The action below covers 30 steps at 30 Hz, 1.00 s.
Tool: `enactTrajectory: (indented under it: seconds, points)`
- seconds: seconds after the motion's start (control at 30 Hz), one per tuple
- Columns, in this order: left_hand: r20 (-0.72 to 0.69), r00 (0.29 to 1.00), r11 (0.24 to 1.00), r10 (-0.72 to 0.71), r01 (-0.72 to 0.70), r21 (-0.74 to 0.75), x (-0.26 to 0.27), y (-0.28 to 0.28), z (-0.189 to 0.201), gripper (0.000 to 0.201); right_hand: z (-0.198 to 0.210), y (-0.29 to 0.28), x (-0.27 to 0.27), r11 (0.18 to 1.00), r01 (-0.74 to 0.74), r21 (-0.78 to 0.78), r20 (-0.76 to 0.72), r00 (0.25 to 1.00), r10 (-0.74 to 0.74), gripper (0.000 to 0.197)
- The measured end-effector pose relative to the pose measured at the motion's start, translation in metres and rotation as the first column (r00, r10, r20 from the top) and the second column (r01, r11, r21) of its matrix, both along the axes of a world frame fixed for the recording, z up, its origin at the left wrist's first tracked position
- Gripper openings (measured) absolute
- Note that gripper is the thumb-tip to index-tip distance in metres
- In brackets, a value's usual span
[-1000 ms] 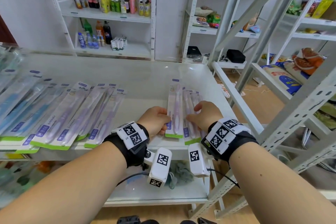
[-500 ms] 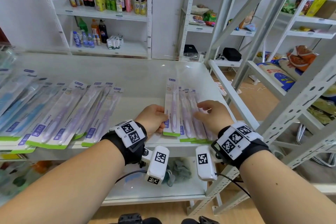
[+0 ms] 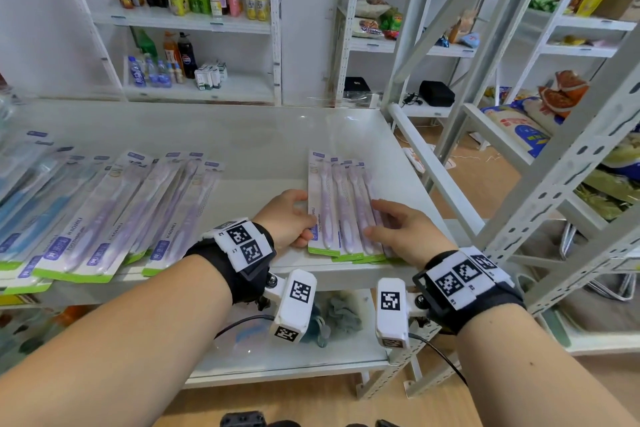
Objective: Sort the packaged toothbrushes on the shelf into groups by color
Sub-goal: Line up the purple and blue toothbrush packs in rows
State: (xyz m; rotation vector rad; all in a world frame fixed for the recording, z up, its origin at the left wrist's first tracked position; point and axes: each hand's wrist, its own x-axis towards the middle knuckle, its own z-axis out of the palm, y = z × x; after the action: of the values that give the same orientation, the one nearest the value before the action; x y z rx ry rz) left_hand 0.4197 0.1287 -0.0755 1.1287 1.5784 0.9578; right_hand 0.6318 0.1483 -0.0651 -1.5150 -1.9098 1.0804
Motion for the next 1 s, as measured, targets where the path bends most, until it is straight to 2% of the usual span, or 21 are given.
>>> enactTrajectory:
  seconds: [0.33,0.5,0.57,0.63,0.67,0.73,0.83,0.9,1.0]
  points:
    - [-0.051,0.998,0.999,-0.036,0.034,-0.024,-0.003,0.002,0.0,0.046,-0.002,0.003,0.001,0.999,-0.036,-0.023,-0.026,0.999,0.036,0.066]
    - [-0.086,0.995,0.997,-0.052,0.047,-0.061,-0.003,0.001,0.003,0.063,-0.004,0.004,0.003,0.997,-0.066,-0.032,-0.025,0.998,0.065,0.066]
    - [-0.156,0.982,0.994,-0.103,0.098,-0.04,-0.002,0.001,0.009,0.057,-0.005,0.005,0.002,0.997,-0.067,-0.038,-0.041,0.997,0.065,0.066]
    - [-0.37,0.915,0.983,-0.161,0.18,0.017,0.002,0.0,0.019,0.043,-0.005,0.006,0.002,0.997,-0.069,-0.042,-0.042,0.997,0.068,0.066]
    - [-0.503,0.843,0.97,-0.191,0.241,0.036,0.004,0.0,0.026,0.036,-0.005,0.007,0.002,0.997,-0.071,-0.042,-0.038,0.997,0.07,0.067]
    - [-0.675,0.681,0.926,-0.284,0.378,-0.008,0.01,0.002,0.034,0.055,-0.006,0.008,0.002,0.996,-0.076,-0.04,-0.038,0.997,0.075,0.067]
    - [-0.762,0.477,0.839,-0.438,0.522,-0.155,0.021,0.003,0.039,0.072,-0.006,0.008,0.002,0.996,-0.084,-0.031,-0.033,0.996,0.083,0.064]
    - [-0.777,0.401,0.804,-0.485,0.554,-0.216,0.026,0.005,0.036,0.075,-0.006,0.008,0.002,0.996,-0.085,-0.031,-0.027,0.996,0.084,0.062]
    - [-0.781,0.391,0.8,-0.487,0.559,-0.22,0.028,0.006,0.033,0.074,-0.005,0.008,0.002,0.995,-0.092,-0.025,-0.002,0.996,0.092,0.059]
